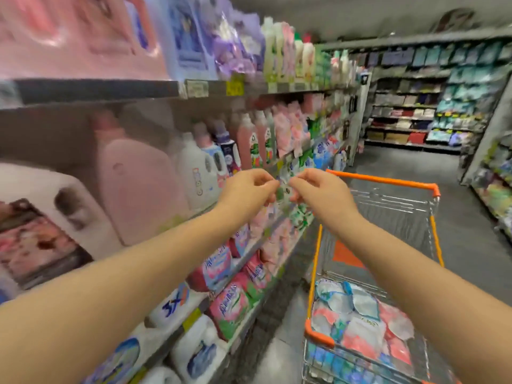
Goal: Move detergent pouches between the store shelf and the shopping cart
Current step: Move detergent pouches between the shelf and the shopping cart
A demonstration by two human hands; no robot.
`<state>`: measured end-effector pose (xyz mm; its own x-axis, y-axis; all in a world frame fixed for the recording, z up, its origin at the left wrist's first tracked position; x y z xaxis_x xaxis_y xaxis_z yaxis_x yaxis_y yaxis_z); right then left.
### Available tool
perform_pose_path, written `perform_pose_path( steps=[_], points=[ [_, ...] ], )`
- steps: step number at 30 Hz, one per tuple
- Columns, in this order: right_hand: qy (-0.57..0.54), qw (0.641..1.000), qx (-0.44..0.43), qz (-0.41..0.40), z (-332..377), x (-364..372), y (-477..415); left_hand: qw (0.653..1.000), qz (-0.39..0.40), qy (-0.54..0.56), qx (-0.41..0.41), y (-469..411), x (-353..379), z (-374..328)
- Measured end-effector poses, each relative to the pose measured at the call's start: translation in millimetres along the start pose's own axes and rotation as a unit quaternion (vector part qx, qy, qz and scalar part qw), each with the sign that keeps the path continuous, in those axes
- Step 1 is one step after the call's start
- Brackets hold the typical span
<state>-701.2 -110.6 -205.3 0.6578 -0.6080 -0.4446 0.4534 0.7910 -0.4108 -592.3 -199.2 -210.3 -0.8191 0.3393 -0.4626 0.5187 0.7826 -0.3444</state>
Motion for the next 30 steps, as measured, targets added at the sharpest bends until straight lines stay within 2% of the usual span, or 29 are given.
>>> perform_pose_path(
  steps=[4,9,12,17,20,25,30],
  points=[
    [-0.038,0.993,-0.093,0.062,111,54,37,0.992,-0.083,-0.091,0.03,67,-115,-24],
    [-0.048,0.973,-0.195,0.112,244,124,84,0.97,-0.188,-0.146,0.042,163,-269,-50],
    [-0.099,0.958,-0.229,0.139,317,172,110,0.966,-0.221,-0.132,0.019,218,-355,-55],
    [-0.19,0.922,-0.262,0.214,428,274,159,0.943,-0.277,-0.182,-0.02,300,-479,-51],
    [-0.173,0.901,-0.327,0.226,492,313,187,0.927,-0.32,-0.191,-0.047,334,-541,-53],
    [-0.149,0.876,-0.383,0.253,566,362,193,0.901,-0.35,-0.244,-0.08,361,-618,-62],
    [-0.053,0.845,-0.459,0.269,627,397,169,0.834,-0.363,-0.381,-0.164,359,-690,-65]
  ],
)
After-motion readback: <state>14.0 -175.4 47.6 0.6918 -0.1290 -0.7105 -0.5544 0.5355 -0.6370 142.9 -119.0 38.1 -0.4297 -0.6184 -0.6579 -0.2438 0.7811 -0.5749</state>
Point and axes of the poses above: each hand's wrist, its own y-axis away from the middle knuckle, its own x-axis out of the palm, z = x × y, the point moved 7 cm from there along -y, towards the middle knuckle, and after that the axes turned 1 degree about y, right-handed, at the moved point
